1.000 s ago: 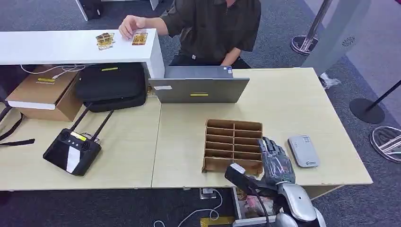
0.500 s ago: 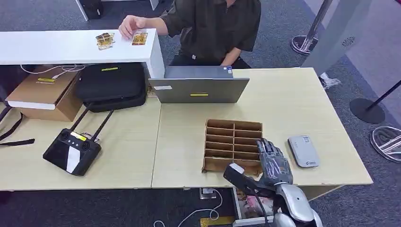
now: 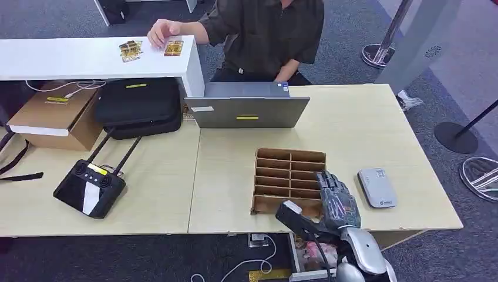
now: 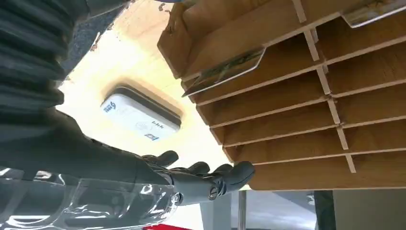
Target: Pass the card to the sensor for recognition and then transmit it.
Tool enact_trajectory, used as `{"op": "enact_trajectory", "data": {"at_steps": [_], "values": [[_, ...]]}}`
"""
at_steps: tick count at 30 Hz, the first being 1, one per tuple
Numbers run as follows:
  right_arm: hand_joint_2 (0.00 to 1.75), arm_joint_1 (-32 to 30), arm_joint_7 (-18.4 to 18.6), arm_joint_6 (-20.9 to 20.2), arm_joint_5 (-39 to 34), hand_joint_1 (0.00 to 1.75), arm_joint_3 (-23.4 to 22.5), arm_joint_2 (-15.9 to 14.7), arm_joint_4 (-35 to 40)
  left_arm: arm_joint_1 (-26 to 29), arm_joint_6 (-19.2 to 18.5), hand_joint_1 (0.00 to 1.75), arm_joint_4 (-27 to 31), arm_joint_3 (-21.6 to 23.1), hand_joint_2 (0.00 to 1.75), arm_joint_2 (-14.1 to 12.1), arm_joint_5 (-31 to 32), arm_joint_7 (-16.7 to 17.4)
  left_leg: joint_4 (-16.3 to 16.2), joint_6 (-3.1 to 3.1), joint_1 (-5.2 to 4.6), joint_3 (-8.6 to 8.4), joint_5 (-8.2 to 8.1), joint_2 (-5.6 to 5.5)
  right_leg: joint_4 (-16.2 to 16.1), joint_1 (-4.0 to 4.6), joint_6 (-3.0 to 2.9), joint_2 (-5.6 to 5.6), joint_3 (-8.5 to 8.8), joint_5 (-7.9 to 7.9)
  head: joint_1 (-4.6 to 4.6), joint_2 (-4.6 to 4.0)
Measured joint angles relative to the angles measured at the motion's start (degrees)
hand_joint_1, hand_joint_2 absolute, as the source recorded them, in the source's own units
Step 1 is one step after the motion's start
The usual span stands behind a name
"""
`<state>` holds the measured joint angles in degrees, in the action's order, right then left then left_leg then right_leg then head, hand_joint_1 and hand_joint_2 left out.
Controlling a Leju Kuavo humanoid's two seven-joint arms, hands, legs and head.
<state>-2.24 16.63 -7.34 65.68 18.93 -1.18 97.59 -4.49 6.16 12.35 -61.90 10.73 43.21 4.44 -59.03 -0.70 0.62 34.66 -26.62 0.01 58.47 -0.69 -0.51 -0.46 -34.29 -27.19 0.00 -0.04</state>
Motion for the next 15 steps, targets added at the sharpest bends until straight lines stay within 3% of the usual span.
{"op": "enact_trajectory", "data": {"at_steps": [15], "values": [[1.75, 1.0, -1.7, 1.9, -0.5, 0.0, 0.0, 0.8, -1.6, 0.0, -0.1, 0.0, 0.0, 0.0, 0.0, 0.0, 0.6, 0.0, 0.0, 0.0, 0.0, 0.0, 0.0, 0.0, 0.0, 0.0, 0.0, 0.0, 0.0, 0.0, 0.0, 0.0]]}}
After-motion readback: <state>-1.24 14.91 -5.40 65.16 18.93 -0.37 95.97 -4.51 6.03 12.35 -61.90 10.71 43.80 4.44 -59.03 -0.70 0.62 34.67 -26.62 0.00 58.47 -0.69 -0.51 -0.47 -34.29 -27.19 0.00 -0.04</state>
